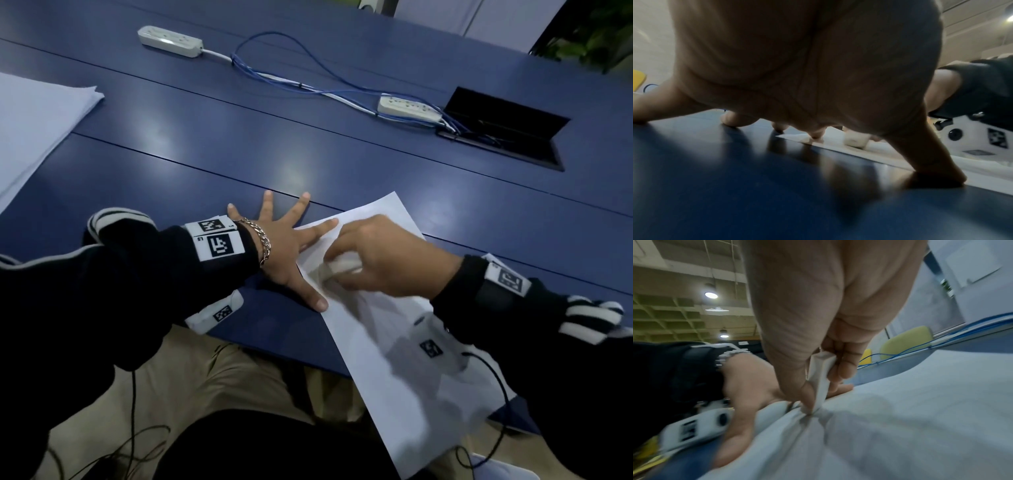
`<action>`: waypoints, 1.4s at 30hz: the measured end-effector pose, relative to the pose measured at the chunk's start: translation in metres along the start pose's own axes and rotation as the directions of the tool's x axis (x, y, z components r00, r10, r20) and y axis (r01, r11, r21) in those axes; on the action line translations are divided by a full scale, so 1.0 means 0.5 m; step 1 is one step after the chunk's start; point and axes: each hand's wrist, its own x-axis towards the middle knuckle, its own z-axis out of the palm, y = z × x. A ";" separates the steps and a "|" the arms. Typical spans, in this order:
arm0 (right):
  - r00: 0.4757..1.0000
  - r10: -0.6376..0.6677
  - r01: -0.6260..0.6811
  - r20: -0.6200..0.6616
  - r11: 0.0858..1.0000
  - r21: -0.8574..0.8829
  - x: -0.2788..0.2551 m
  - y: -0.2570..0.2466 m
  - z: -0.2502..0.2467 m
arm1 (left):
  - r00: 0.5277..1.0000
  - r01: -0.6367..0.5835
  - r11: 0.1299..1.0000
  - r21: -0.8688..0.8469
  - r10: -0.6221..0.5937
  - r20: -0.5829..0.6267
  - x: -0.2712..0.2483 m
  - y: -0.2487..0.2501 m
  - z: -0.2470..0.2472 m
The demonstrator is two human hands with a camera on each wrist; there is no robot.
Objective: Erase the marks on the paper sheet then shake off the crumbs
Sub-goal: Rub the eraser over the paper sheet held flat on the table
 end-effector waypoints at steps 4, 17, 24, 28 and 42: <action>0.975 0.154 -0.160 -0.159 0.987 -0.025 0.021 0.057 -0.016 | 0.999 -0.020 1.000 -0.002 0.020 -0.047 0.005 0.000 -0.016; 0.972 0.176 -0.179 -0.159 0.984 -0.007 0.003 0.009 0.027 | 0.998 -0.058 0.998 -0.002 0.058 -0.040 -0.002 0.010 0.022; 0.981 0.136 -0.136 -0.136 0.991 0.012 -0.005 0.026 0.016 | 0.999 -0.050 0.999 -0.001 0.050 -0.022 -0.002 0.014 0.018; 0.962 0.190 -0.196 -0.197 0.980 -0.015 0.006 0.032 0.012 | 0.999 -0.044 0.999 -0.002 0.044 -0.017 -0.004 0.014 0.015; 0.991 0.069 -0.080 -0.117 0.992 -0.096 -0.010 -0.014 0.028 | 0.999 -0.036 0.999 0.015 0.036 -0.016 0.000 0.014 0.017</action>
